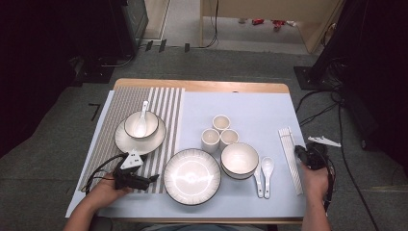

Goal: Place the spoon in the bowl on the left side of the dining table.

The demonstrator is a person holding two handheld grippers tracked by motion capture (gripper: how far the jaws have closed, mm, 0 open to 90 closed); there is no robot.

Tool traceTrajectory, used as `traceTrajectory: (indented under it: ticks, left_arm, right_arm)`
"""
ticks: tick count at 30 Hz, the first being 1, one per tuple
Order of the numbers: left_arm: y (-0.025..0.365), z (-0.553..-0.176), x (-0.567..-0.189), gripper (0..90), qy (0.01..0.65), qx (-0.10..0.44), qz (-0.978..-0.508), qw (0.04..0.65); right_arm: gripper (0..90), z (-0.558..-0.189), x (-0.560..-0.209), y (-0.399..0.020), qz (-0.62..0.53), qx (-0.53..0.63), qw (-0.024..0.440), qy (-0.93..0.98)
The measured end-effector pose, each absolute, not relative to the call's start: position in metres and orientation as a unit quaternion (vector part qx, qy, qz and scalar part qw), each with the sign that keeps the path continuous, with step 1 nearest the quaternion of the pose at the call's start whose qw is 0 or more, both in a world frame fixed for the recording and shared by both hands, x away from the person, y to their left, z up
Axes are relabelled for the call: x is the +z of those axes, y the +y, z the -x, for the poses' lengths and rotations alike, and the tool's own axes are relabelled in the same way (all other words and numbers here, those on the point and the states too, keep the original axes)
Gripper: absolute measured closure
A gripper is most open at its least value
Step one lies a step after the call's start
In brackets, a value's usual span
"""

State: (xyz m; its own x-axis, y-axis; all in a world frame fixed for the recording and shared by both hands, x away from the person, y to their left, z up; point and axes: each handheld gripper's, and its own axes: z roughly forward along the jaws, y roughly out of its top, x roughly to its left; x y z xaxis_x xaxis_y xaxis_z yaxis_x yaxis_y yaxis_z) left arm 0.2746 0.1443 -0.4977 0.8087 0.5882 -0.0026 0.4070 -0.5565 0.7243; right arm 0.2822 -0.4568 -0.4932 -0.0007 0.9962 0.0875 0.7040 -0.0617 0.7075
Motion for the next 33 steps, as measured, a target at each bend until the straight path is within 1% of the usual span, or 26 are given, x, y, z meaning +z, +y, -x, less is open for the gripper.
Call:
traceTrajectory:
  ticks: [6,12,20,33]
  left_arm:
    - [0.144,-0.275,-0.498,13.9,0.285,0.121,-0.874,0.375]
    - [0.144,-0.275,-0.498,13.8,0.285,0.121,-0.874,0.375]
    - [0.144,-0.275,-0.498,13.8,0.285,0.121,-0.874,0.375]
    - [0.144,-0.275,-0.498,13.8,0.285,0.121,-0.874,0.375]
  right_arm:
    - [85.2,-0.281,-0.488,-0.457,-0.661,0.308,0.246,0.639]
    - [85.3,-0.281,-0.485,-0.457,-0.664,0.315,0.234,0.636]
    - [85.3,-0.282,-0.484,-0.456,-0.659,0.320,0.233,0.640]
    - [85.3,-0.284,-0.479,-0.452,-0.654,0.341,0.212,0.642]
